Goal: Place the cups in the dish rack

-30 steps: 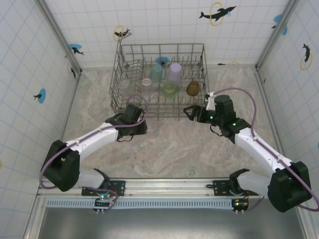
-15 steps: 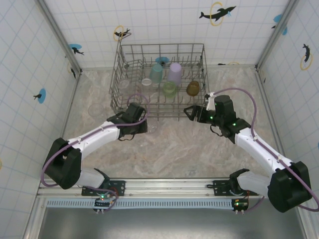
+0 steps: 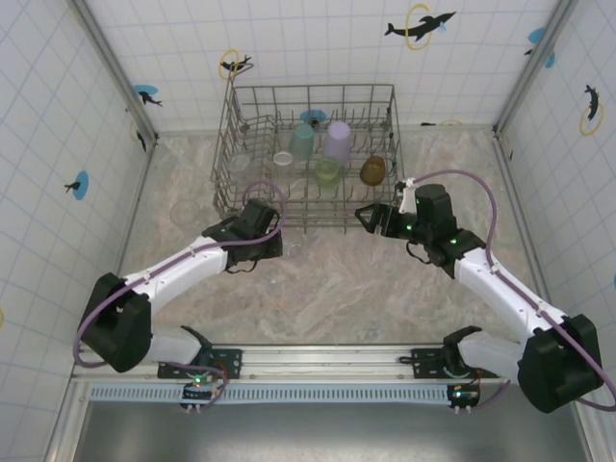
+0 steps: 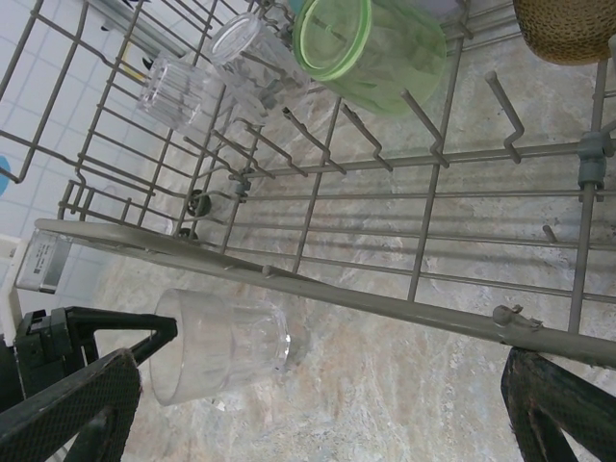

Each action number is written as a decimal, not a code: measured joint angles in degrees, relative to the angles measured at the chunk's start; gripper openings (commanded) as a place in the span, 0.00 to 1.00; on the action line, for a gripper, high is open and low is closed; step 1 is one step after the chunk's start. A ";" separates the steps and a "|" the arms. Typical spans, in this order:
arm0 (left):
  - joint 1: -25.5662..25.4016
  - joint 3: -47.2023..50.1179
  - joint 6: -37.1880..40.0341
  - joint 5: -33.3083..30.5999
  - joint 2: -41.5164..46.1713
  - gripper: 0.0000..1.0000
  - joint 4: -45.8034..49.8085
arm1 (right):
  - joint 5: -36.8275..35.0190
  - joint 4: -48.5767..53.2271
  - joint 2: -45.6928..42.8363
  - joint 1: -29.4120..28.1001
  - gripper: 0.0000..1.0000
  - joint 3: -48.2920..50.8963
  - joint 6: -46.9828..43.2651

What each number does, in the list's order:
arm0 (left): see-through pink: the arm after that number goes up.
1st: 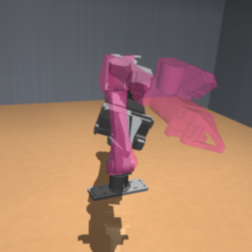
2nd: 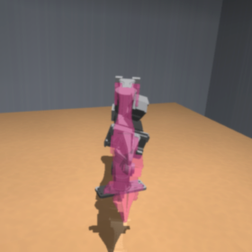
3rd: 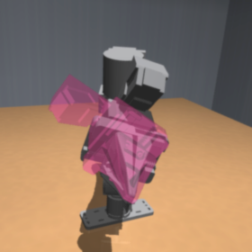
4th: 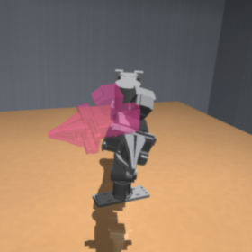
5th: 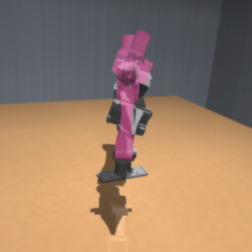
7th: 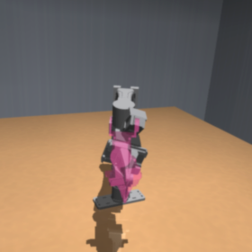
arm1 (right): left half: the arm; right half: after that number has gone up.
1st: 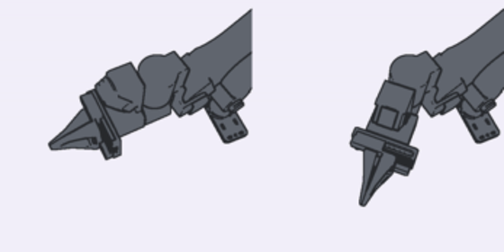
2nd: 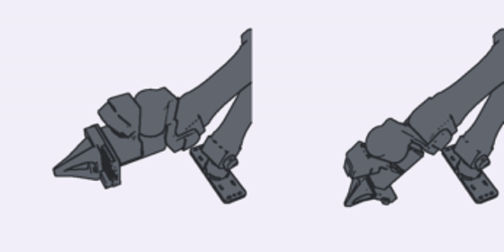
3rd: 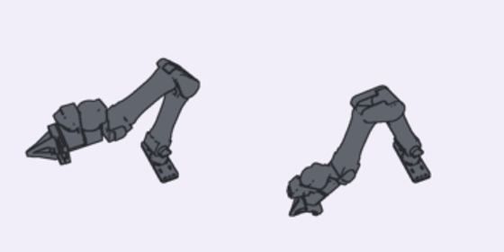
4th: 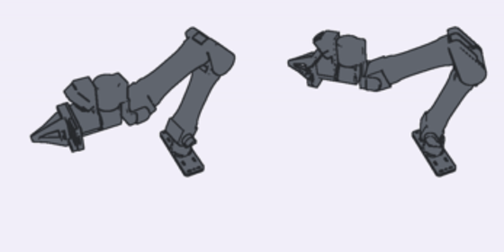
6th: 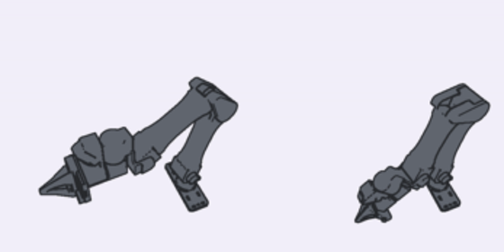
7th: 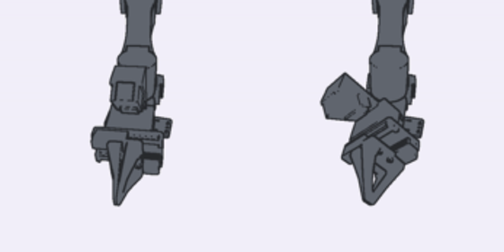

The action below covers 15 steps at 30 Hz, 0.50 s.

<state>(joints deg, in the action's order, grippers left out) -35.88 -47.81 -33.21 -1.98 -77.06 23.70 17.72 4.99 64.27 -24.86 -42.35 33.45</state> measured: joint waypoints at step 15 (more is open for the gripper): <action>-0.09 -2.71 0.39 3.34 4.81 0.00 2.64 | -0.17 0.00 -2.03 0.02 1.00 0.00 0.17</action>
<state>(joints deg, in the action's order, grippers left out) -35.97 -50.52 -32.82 1.37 -72.25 26.35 17.54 4.99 62.24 -24.84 -42.35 33.63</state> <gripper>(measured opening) 0.082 0.995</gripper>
